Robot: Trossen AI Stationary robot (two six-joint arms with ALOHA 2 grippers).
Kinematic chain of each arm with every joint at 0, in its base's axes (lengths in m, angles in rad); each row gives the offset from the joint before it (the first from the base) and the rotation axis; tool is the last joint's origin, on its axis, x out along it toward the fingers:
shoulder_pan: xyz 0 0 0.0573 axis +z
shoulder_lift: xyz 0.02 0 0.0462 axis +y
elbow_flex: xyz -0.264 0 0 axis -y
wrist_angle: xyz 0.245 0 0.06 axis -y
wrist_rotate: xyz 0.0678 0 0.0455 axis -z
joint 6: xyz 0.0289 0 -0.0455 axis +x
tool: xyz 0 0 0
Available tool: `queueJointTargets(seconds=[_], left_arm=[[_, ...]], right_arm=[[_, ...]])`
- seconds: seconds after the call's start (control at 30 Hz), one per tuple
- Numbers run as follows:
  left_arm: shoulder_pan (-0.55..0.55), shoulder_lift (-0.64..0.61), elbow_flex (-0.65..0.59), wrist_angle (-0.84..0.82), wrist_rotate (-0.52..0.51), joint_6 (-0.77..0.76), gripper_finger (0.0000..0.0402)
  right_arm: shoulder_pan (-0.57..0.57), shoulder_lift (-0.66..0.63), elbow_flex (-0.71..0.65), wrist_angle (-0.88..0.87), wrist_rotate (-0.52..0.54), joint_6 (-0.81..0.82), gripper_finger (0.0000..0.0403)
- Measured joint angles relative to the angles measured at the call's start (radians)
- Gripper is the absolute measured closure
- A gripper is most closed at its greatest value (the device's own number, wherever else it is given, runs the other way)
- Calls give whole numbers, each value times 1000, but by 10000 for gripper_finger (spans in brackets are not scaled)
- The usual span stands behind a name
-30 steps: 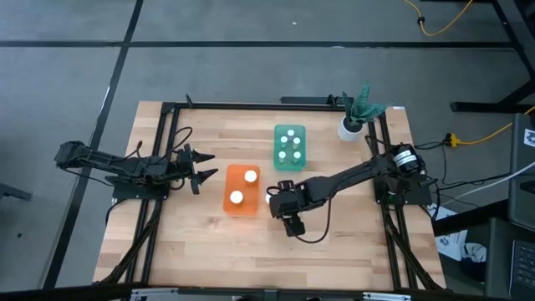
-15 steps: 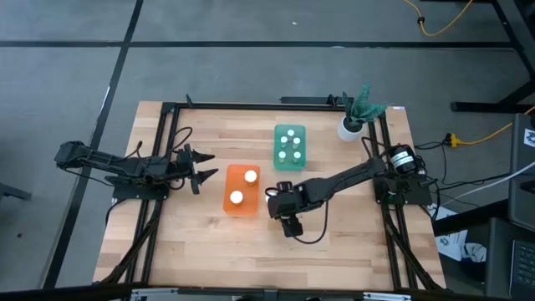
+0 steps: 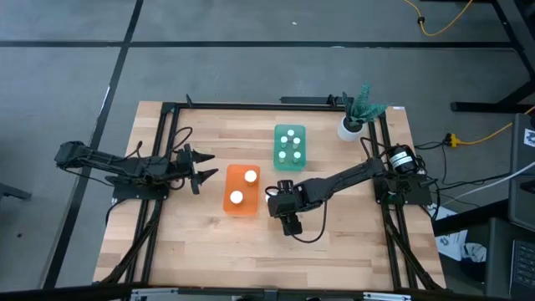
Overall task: Pick and place medicine bottles into bin by pill shape (circle, oval)
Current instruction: Put the large orange medicine bottle into the orange bin
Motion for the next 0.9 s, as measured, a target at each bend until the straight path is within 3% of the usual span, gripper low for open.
queueJointTargets(seconds=[0.13,0.3,0.5,0.67,0.9], left_arm=[[0,0,0,0,0,0,139],[0,0,0,0,0,0,139],[0,0,0,0,0,0,139],[0,0,0,0,0,0,139],[0,0,0,0,0,0,139]], right_arm=[[0,0,39,-67,-46,-3,195],[0,-4,205,-176,-63,-92,184],[-17,-6,370,-81,8,-211,189],[-64,-1,378,30,-43,-240,189],[-120,81,374,22,-77,-227,188]])
